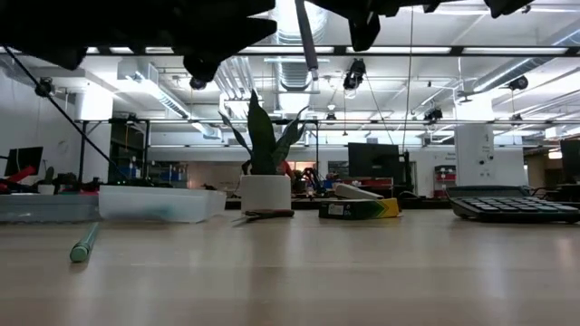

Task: Pack school essentials
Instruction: Put the gray pen into the white and black box

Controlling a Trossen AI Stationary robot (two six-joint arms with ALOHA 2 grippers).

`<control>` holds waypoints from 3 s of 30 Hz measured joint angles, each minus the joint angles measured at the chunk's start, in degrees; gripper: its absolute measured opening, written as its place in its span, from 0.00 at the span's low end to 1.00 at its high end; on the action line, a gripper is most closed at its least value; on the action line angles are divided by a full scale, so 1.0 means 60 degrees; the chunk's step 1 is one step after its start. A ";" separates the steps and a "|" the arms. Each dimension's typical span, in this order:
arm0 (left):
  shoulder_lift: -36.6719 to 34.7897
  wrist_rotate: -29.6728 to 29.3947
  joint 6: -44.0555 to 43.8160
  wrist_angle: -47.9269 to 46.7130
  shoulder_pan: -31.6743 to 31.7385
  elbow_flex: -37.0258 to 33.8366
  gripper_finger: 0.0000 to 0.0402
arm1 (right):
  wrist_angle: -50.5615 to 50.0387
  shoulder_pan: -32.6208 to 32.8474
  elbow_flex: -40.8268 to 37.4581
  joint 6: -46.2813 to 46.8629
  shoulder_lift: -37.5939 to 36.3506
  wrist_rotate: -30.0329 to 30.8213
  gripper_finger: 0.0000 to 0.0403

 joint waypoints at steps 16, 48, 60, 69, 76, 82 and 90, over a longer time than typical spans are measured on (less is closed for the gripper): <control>0.1863 0.1192 -0.0066 0.1430 0.0575 0.1324 0.42 | 0.0058 0.0000 0.0000 -0.0175 0.0000 0.0007 0.04; 0.0103 -0.0989 -0.2041 -0.3784 0.1150 0.1282 0.05 | -0.3419 -0.0044 -0.0040 -0.0168 -0.1879 0.1344 0.49; -0.2383 -0.1828 -0.6581 -1.3403 0.3151 0.1848 0.05 | -0.4995 -0.0074 -0.0149 -0.0746 -0.3352 0.2295 0.48; -0.1252 -0.0708 -0.7074 -1.7823 0.4550 0.3682 0.05 | -0.5810 -0.0305 -0.0198 -0.1118 -0.3599 0.2573 0.48; 0.0261 -0.0405 -0.7066 -1.9386 0.5075 0.4630 0.05 | -0.6204 -0.0379 -0.0200 -0.1110 -0.3599 0.2572 0.48; 0.0982 -0.0340 -0.6818 -1.9384 0.5154 0.5159 0.05 | -0.6239 -0.0379 -0.0200 -0.1107 -0.3599 0.2572 0.48; 0.1015 -0.0336 -0.6829 -1.9380 0.5173 0.5187 0.15 | -0.6240 -0.0379 -0.0200 -0.1107 -0.3599 0.2568 0.48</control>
